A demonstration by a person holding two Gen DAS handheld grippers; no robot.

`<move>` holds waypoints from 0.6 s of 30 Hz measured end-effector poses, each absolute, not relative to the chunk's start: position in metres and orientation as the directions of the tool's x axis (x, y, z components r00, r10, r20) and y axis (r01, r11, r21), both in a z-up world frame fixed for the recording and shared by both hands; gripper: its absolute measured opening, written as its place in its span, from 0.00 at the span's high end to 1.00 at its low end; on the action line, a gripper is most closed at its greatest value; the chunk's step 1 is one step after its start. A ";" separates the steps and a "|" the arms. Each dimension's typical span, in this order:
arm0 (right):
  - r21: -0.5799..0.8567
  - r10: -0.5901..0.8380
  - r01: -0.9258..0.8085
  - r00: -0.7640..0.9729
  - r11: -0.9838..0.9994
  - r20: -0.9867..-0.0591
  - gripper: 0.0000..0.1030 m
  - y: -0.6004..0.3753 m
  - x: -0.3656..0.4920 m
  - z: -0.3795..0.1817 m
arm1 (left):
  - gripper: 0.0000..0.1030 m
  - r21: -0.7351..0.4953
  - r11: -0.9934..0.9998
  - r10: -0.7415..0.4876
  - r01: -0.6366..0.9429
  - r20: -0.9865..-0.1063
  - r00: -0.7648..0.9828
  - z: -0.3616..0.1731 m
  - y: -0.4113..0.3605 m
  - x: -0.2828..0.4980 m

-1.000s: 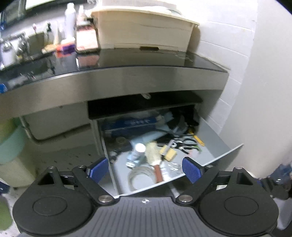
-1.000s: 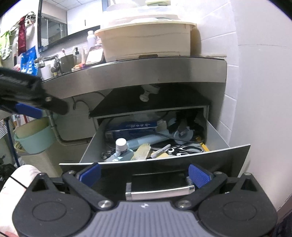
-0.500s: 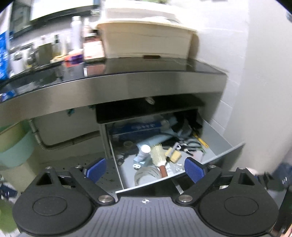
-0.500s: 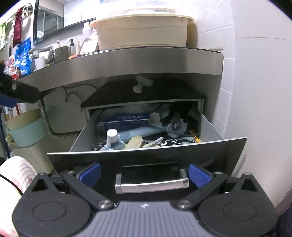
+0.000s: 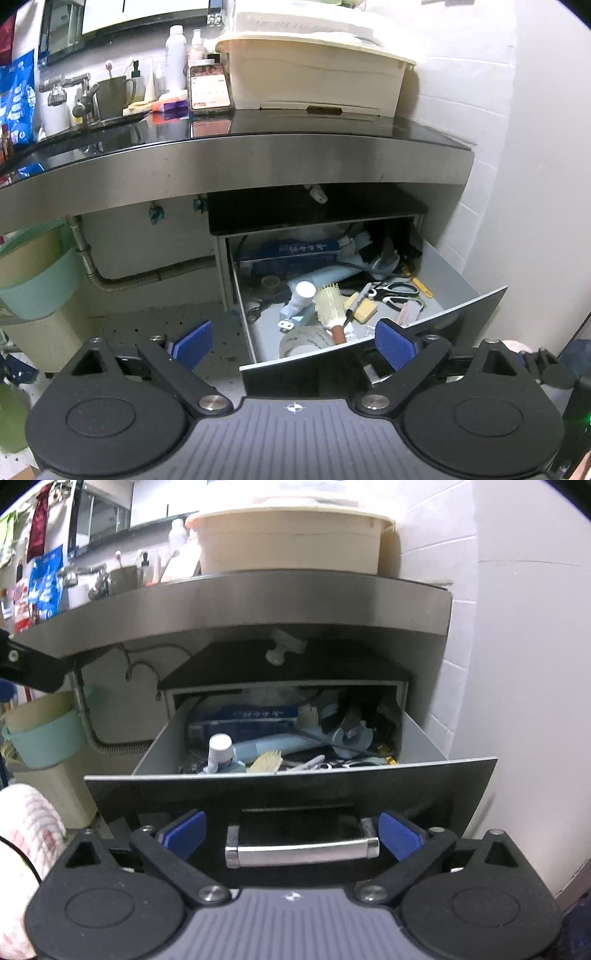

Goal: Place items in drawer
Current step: 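Move the right tool to the drawer's silver handle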

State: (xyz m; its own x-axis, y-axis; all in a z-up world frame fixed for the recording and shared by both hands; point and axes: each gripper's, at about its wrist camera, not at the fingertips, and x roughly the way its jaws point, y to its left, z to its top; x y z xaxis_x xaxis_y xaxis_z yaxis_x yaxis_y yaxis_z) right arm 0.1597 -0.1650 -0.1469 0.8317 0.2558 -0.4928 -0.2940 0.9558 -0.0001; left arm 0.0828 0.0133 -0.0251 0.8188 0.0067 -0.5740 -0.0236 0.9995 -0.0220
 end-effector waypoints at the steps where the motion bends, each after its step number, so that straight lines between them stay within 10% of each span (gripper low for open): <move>1: -0.004 0.254 -0.296 0.827 0.955 -0.501 0.07 -0.164 0.162 -0.148 | 0.07 -0.018 0.999 0.014 -0.029 -0.571 0.821 -0.026 0.014 0.081; 18: -0.036 0.224 -0.320 0.733 0.947 -0.642 0.19 -0.148 0.241 -0.175 | 0.07 -0.041 0.999 -0.012 -0.015 -0.581 0.813 -0.035 0.015 0.075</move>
